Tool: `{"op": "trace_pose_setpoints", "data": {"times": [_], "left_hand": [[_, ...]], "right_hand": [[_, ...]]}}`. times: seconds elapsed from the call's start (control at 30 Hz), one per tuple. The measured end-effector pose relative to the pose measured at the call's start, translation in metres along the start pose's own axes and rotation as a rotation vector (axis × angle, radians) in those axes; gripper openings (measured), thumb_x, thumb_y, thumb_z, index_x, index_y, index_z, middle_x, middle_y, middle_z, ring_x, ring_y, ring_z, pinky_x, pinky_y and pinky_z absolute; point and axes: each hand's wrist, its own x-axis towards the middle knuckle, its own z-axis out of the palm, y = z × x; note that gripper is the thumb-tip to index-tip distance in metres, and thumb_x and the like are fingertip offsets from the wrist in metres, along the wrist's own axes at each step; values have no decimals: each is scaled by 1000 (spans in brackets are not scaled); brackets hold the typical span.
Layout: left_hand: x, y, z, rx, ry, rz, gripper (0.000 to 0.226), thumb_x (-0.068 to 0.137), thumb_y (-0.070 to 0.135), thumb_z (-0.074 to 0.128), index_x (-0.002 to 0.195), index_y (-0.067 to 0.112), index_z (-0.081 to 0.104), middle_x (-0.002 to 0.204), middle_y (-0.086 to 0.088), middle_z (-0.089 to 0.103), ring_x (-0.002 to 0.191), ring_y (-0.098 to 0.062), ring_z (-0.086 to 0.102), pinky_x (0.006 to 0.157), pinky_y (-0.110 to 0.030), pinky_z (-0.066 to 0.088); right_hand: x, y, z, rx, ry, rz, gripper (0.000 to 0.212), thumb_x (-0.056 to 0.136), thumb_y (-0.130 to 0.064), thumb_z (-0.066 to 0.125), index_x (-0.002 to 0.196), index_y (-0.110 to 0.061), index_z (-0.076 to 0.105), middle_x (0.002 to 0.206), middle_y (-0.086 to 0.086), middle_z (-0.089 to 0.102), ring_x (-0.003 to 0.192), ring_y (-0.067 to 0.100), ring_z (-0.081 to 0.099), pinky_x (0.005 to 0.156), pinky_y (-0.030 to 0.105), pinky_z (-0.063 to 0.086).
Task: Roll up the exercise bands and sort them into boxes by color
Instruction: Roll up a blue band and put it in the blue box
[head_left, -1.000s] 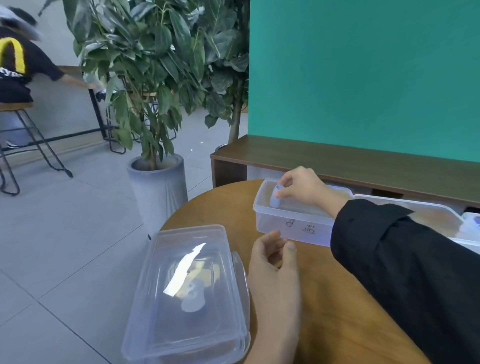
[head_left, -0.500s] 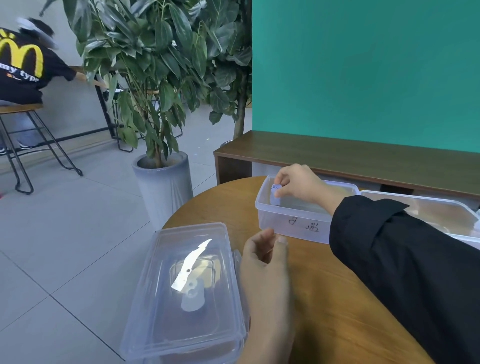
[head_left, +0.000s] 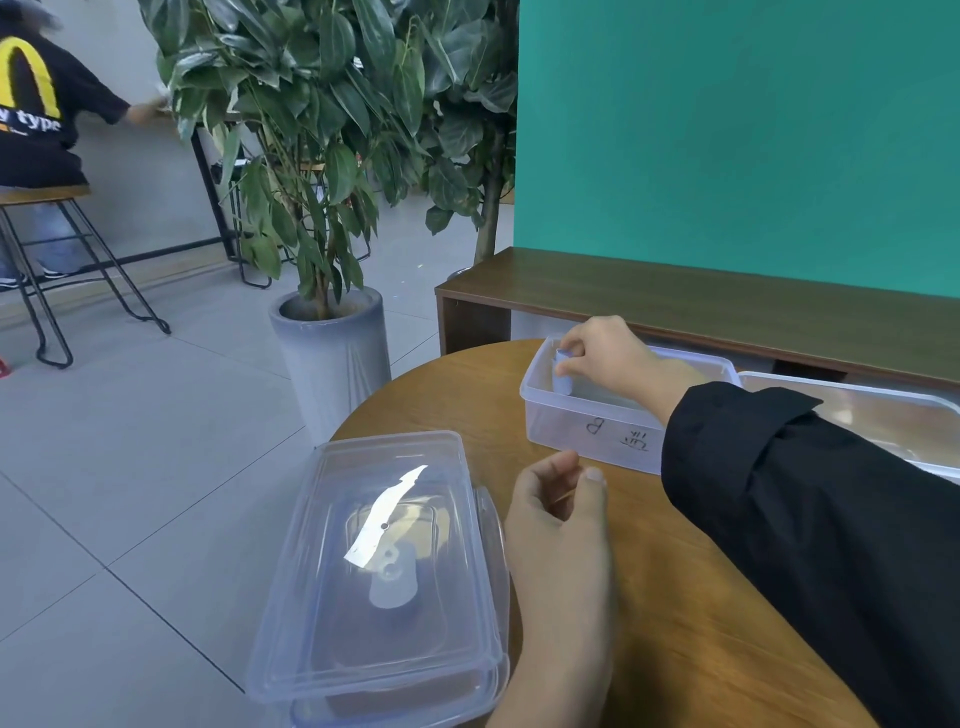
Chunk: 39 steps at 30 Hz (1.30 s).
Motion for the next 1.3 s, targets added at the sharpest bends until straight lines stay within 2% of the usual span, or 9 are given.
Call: {"op": "trace_pose_setpoints", "data": {"times": [0.27, 0.6, 0.87, 0.97, 1.13, 1.3], "left_hand": [[-1, 2, 0, 13, -21, -7, 17, 92, 28, 73, 103, 38, 65, 100, 18, 70, 102, -8, 67, 96, -37, 58], [0, 1, 0, 3, -26, 12, 19, 92, 25, 73, 106, 35, 66, 103, 14, 71, 103, -10, 67, 96, -39, 58], [0, -2, -2, -16, -35, 36, 17, 92, 23, 72, 105, 34, 67, 101, 13, 72, 101, -10, 67, 95, -40, 57], [-1, -1, -2, -21, -45, 49, 15, 93, 22, 71, 103, 33, 68, 99, 12, 72, 99, -9, 67, 94, -39, 57], [-5, -1, -2, -3, -93, 74, 15, 94, 23, 69, 105, 33, 67, 102, 13, 72, 100, -7, 67, 94, -41, 57], [-22, 1, -3, 31, -193, 87, 14, 94, 29, 69, 105, 36, 67, 102, 18, 71, 99, 3, 64, 94, -40, 57]], "right_hand": [[-2, 6, -1, 22, 17, -22, 42, 91, -19, 74, 130, -7, 64, 107, 11, 70, 102, 26, 64, 94, 40, 53], [-8, 13, -12, 22, 17, -9, 30, 94, -7, 66, 123, -8, 67, 110, 11, 71, 103, 24, 66, 91, 33, 53], [-23, 13, -20, 51, 15, 13, 28, 94, -5, 65, 121, -8, 68, 109, 10, 71, 102, 22, 66, 90, 29, 50], [-35, 11, -28, 74, 34, -4, 25, 95, -9, 65, 119, -11, 69, 107, 7, 71, 102, 21, 65, 88, 27, 48], [-75, 4, -57, 107, 77, -27, 25, 96, -27, 68, 118, -16, 70, 101, -1, 67, 97, 16, 63, 89, 26, 46], [-139, -3, -89, 84, 103, -9, 26, 94, -30, 70, 115, -16, 72, 105, 0, 73, 98, 13, 66, 90, 25, 48]]}}
